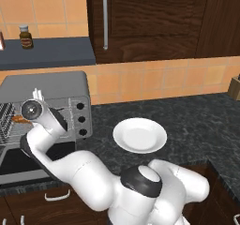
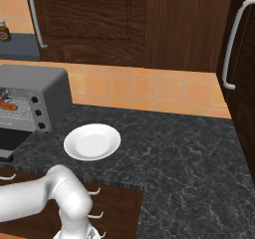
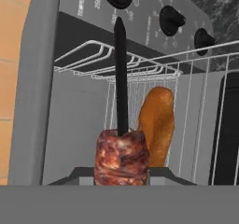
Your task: Pick up the kebab skewer and baguette bread, and place them inside the toaster oven. Close the toaster oven door and start by setting the timer.
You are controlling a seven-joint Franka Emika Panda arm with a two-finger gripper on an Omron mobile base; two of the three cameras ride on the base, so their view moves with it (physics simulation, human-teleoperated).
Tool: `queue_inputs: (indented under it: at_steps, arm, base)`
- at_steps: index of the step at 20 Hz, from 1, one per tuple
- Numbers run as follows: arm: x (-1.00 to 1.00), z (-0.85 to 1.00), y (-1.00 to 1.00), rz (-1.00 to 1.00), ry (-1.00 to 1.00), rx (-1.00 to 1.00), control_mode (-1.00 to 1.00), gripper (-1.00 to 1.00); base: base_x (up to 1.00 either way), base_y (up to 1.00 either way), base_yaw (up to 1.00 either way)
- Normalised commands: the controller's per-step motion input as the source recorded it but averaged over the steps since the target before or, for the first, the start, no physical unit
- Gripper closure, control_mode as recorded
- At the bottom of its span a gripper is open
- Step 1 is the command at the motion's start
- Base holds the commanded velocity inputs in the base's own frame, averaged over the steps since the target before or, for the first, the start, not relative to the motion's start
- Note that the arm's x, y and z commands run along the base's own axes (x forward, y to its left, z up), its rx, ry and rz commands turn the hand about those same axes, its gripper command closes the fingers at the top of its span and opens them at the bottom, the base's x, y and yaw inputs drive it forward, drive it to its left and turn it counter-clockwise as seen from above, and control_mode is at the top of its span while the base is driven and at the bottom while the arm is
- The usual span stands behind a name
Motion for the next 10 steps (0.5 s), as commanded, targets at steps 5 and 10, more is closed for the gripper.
queue_inputs:
  at_steps: [5,10]
  arm:
    - [-0.35,-0.05,0.18,-0.21,0.10,0.11,-1.00,1.00]
    - [-0.40,-0.38,0.31,-0.14,0.11,0.00,-1.00,1.00]
  base:
    - [0.00,0.00,0.00]
    - [0.00,0.00,0.00]
